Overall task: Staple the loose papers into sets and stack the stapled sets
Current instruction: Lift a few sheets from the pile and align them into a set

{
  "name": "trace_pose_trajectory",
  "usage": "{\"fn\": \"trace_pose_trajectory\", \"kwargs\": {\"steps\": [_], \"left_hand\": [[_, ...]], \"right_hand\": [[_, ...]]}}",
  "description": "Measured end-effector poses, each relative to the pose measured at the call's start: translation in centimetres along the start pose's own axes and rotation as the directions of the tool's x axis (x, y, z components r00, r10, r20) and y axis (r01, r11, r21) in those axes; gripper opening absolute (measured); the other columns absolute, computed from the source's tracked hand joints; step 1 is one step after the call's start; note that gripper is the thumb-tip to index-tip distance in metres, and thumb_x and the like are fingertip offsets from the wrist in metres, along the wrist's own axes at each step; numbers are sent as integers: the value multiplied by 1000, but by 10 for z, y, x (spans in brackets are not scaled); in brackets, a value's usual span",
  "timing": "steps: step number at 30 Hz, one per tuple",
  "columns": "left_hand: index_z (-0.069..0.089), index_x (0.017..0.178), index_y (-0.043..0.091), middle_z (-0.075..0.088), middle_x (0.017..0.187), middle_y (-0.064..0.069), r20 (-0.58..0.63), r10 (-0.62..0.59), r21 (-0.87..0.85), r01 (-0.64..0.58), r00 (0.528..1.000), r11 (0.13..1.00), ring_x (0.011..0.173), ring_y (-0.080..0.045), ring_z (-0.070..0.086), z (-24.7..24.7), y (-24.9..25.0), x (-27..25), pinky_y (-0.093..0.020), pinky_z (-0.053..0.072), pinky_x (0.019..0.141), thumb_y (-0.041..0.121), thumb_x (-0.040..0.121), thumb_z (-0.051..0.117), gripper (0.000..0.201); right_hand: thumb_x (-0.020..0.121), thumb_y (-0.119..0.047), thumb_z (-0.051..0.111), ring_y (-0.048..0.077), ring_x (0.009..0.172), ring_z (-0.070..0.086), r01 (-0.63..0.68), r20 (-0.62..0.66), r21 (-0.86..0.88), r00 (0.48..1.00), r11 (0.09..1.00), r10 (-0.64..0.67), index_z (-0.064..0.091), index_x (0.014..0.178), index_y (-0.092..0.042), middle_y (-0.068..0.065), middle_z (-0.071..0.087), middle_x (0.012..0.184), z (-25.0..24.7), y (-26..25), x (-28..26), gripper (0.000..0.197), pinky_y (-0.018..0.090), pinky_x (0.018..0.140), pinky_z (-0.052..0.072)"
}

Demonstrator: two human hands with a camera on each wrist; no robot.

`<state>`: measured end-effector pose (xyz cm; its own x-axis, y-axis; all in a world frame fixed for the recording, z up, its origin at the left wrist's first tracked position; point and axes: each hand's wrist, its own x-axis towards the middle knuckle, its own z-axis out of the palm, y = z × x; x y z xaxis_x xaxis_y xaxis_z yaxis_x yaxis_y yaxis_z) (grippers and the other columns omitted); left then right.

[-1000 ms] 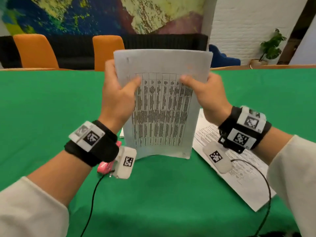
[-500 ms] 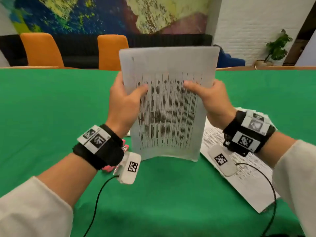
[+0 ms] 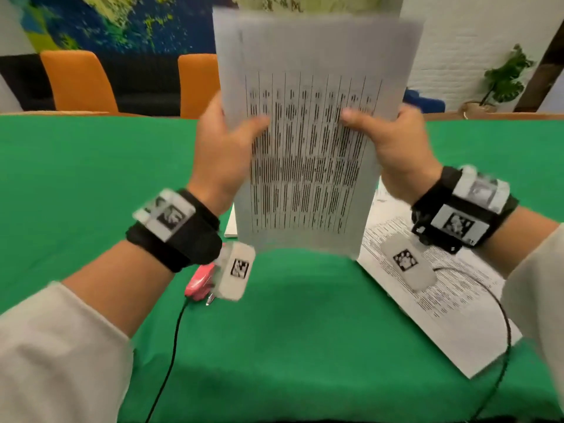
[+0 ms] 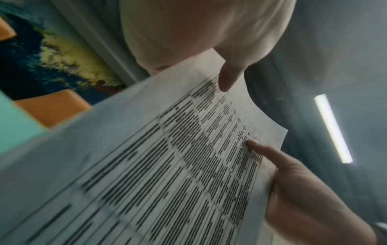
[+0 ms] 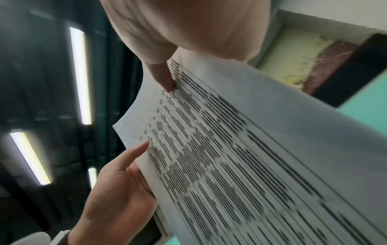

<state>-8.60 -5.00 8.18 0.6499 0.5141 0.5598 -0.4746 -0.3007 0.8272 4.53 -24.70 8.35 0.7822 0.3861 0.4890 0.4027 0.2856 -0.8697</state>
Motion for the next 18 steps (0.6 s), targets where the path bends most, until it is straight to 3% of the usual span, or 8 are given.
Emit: {"fn": "trace_pose_trajectory", "kwargs": {"steps": [3,5,9,13,16,18], "left_hand": [[63,133,7,75,122,-2,23,-161,45,160,987,986,112,-18,72,-2,-41,-38,-47,58,100,7,99,64,34],[64,132,9,75,122,-1,15,-206,38,206,978,978,113,-19,72,0,-50,-49,-49,56,103,9,99,65,32],[65,130,5,76,119,-2,10,-118,-9,118,993,993,110,-18,73,5,-25,-25,-41,59,98,4,99,63,31],[65,128,4,76,121,-5,27,-35,-57,36,999,998,110,-19,73,7,-9,-7,-32,60,90,2,99,60,30],[67,127,9,76,120,-3,30,-123,-7,123,992,992,111,-20,73,6,-35,-29,-39,59,97,5,99,62,29],[69,122,13,76,118,-7,68,-237,54,233,969,971,111,-28,72,5,-58,-52,-50,57,101,12,100,65,23]], "right_hand": [[92,-12,75,24,104,76,-139,5,-68,990,988,140,72,114,-13,6,79,111,-4,40,-30,23,47,92,60],[92,-13,75,23,104,75,-182,-16,-90,983,979,181,73,111,-16,5,79,111,-2,52,-42,19,51,96,59],[94,-10,72,24,104,75,-96,-21,-49,995,994,95,71,107,-18,6,78,111,2,24,-30,15,47,93,61],[94,-7,72,26,109,74,-2,-27,7,1000,1000,3,71,113,-13,9,77,117,2,7,-18,20,47,95,60],[95,-9,72,22,106,75,-98,-32,-75,995,992,96,71,112,-17,5,78,114,0,35,-36,19,48,98,59],[95,-10,72,20,101,76,-199,-32,-107,980,974,197,72,109,-19,2,79,108,-1,55,-52,17,49,97,59]]}}
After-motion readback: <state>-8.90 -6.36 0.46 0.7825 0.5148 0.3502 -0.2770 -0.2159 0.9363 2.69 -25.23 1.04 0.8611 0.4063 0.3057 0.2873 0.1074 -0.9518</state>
